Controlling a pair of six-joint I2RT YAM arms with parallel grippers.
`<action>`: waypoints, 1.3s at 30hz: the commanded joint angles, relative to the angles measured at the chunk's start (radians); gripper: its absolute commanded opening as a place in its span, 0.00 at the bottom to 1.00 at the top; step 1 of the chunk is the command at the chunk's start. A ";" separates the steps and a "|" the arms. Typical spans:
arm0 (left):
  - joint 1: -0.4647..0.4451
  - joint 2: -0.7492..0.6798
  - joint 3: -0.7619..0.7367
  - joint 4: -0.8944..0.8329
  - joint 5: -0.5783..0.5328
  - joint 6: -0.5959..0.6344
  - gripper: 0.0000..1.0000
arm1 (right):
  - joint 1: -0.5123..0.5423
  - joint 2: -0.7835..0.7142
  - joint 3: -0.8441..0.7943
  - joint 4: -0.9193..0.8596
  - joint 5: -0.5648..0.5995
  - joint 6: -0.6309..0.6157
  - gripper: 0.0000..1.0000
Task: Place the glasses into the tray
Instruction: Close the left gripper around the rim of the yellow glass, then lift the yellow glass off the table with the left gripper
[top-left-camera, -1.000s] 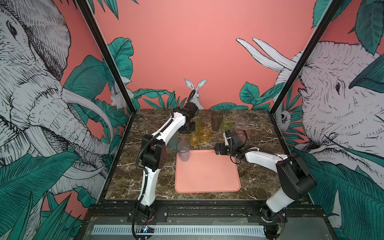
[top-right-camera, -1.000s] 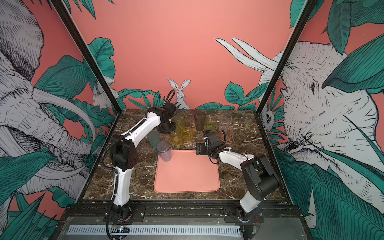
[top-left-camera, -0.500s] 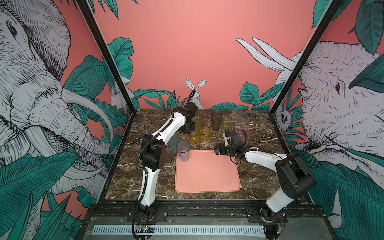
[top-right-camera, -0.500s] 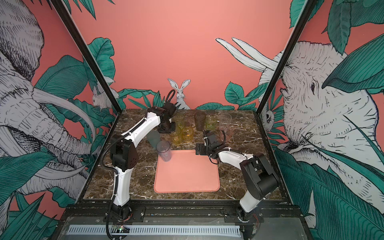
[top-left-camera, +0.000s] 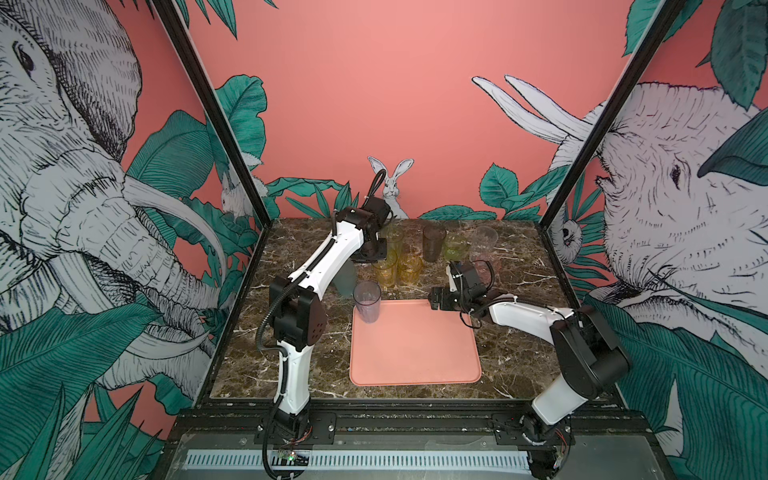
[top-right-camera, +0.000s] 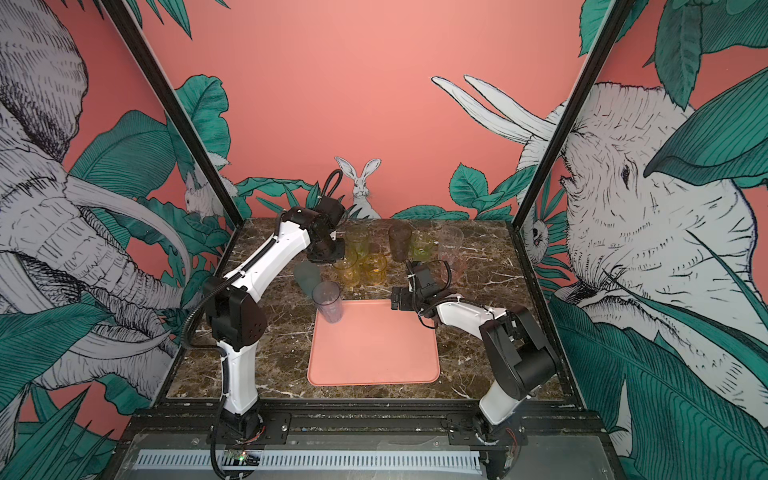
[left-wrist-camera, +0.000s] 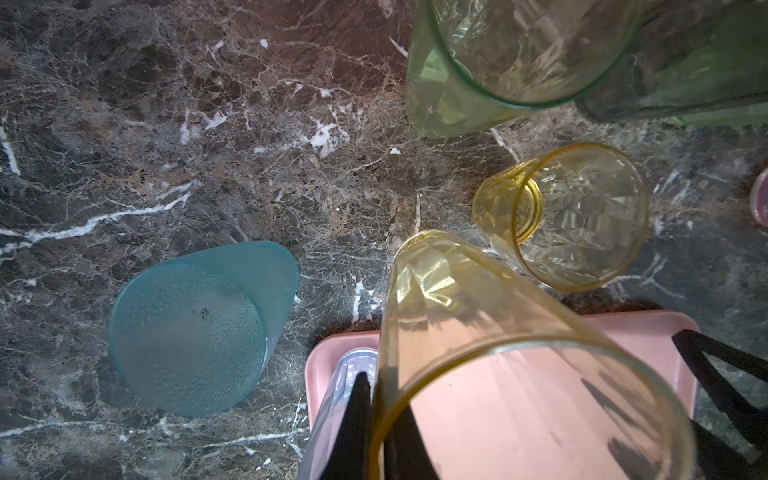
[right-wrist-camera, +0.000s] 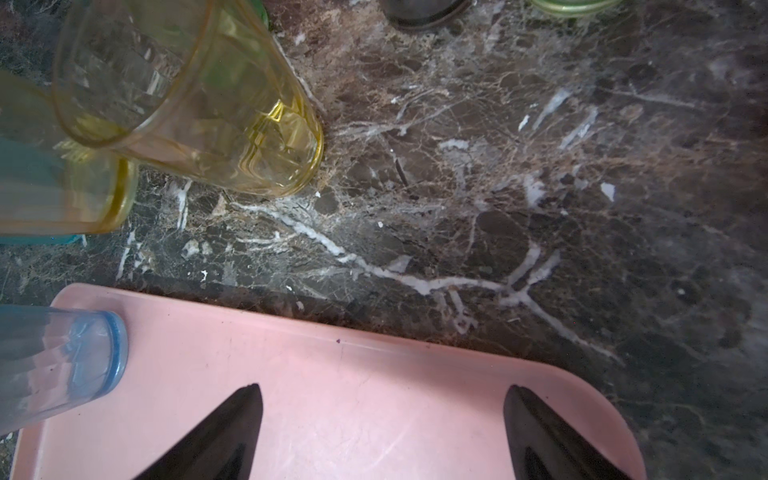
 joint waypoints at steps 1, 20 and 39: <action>0.003 -0.083 0.037 -0.050 0.022 -0.003 0.00 | 0.007 0.008 0.032 0.003 -0.003 0.005 0.93; -0.074 -0.179 0.127 -0.152 0.108 -0.005 0.00 | 0.008 0.014 0.035 0.003 -0.009 0.010 0.93; -0.247 -0.271 0.094 -0.317 0.042 -0.036 0.00 | 0.007 0.015 0.037 0.000 -0.022 0.019 0.93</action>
